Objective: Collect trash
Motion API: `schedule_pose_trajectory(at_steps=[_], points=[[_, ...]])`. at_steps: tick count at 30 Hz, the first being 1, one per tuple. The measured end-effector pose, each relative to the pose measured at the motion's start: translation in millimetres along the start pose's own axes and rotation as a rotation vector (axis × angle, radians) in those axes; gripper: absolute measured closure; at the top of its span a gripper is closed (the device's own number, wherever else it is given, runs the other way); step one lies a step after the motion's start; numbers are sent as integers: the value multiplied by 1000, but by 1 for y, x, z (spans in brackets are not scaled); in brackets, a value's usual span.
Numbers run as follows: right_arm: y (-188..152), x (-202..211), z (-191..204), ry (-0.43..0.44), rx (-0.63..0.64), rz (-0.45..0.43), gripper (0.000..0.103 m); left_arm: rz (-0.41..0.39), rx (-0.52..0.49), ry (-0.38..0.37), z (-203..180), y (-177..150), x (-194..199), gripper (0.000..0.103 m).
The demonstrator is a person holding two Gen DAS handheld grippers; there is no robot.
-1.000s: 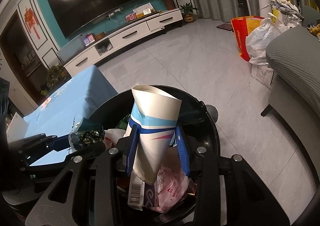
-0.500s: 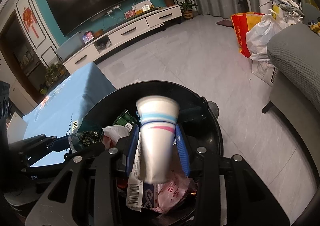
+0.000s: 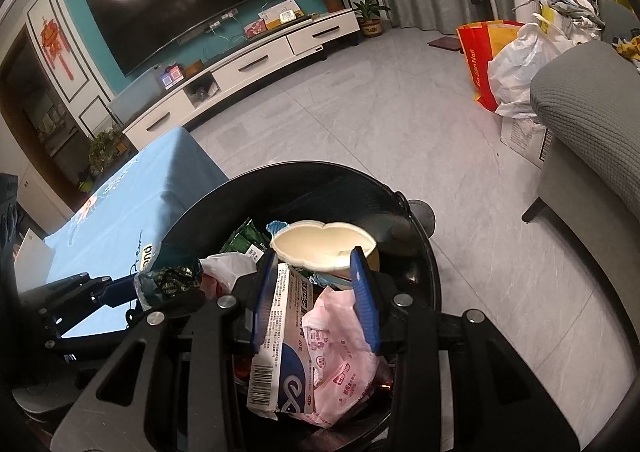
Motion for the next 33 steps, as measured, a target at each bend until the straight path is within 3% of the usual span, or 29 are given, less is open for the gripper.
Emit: schedule_pose_trajectory(at_steps=[21,28,33], points=[[0,28,-11,-3,-51,-28,65,-48,-4,-7,-3,0,22,30],[2,47,-16,-13,-68,-49,59,-79,-3,3,-5,0,39,22],[0,59,-19,-27,-89,-49,38,-100,12,19,-3,-4,53,13]])
Point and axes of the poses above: each gripper's, at about its wrist camera, not at the fingertips, and x roughly against the way its jaws point, z to its left, y to its top, the point moved 3 cm from there along -x, roughly the way its jaws point, and after that the axes turned 3 degrees about -y, right-handed, at the moved point
